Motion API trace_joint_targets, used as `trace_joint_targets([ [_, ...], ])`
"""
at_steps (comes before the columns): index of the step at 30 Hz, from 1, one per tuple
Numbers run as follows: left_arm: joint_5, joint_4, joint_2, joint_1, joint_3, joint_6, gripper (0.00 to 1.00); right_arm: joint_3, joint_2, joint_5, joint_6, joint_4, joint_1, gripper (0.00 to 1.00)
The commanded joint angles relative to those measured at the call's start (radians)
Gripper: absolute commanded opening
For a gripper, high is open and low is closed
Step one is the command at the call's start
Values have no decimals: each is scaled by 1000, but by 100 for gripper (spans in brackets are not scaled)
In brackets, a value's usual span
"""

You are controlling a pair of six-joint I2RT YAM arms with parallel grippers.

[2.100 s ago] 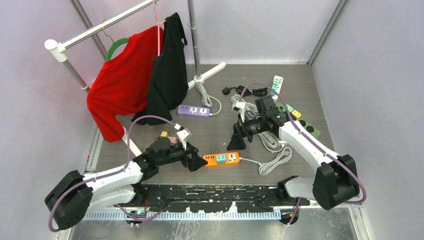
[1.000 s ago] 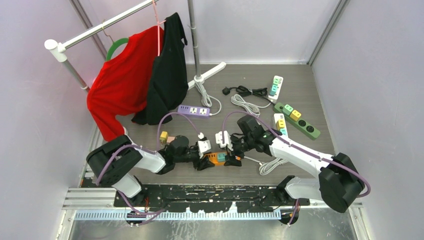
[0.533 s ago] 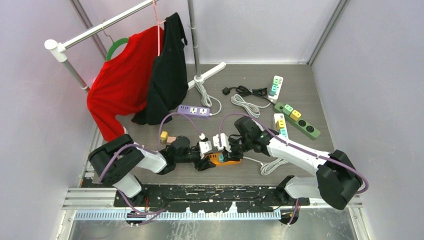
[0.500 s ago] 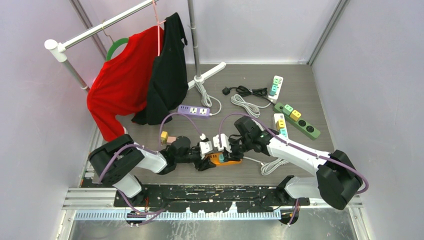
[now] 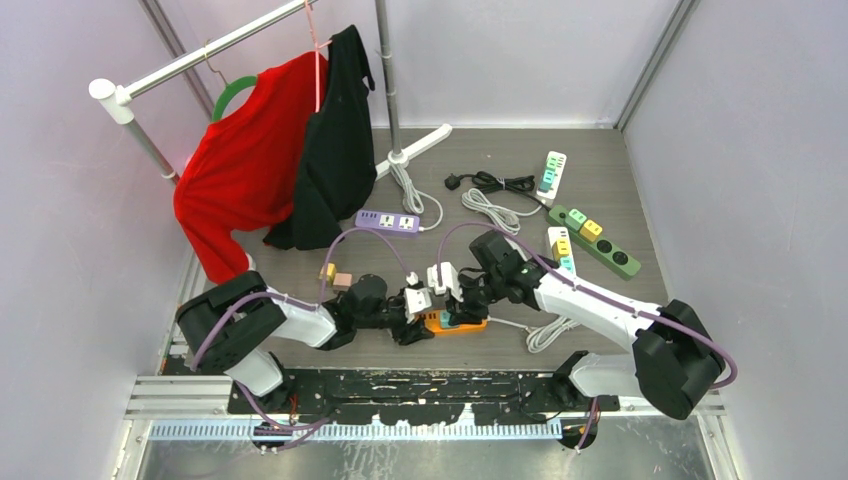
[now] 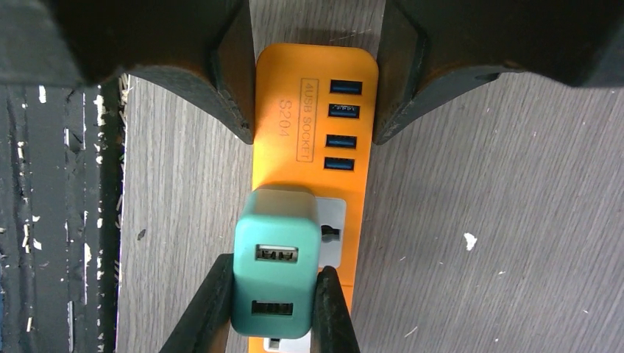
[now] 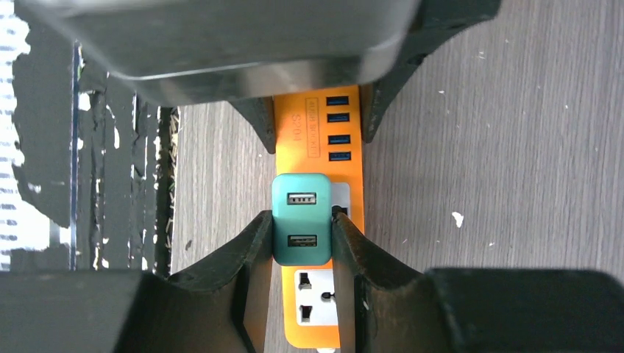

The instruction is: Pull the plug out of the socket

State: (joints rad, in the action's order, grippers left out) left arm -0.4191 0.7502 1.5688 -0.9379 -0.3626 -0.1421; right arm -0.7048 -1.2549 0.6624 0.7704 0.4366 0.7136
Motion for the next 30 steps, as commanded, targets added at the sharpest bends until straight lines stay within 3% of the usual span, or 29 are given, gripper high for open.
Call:
trace_joint_targets([
  [1, 39, -33, 5, -4, -12, -40, 0, 1, 14, -52, -187, -191, -17, 1],
  [3, 43, -32, 3, -4, -3, -40, 0, 11, 40, -25, -147, -166, -71, 1],
  [5, 42, -31, 0, -5, -1, -39, 0, 16, 61, 16, -6, -59, -107, 1],
  [8, 41, -30, 6, -5, -7, -35, 0, 26, 71, 122, 227, 117, -116, 1],
  [11, 36, -29, 11, -5, -11, -26, 0, 37, 69, 232, 327, 190, -105, 1],
  [16, 22, -27, 14, -4, -21, -6, 0, 38, 29, 244, 222, 93, -30, 1],
  [21, 22, -27, 23, -5, -24, 8, 0, 41, 1, 76, -168, -211, -9, 1],
  [27, 34, -3, 26, -5, -2, 13, 0, 61, 57, 65, -132, -196, -130, 1],
  [30, 33, -4, 26, -3, -4, 15, 0, 63, 77, 112, 36, -54, -162, 1],
])
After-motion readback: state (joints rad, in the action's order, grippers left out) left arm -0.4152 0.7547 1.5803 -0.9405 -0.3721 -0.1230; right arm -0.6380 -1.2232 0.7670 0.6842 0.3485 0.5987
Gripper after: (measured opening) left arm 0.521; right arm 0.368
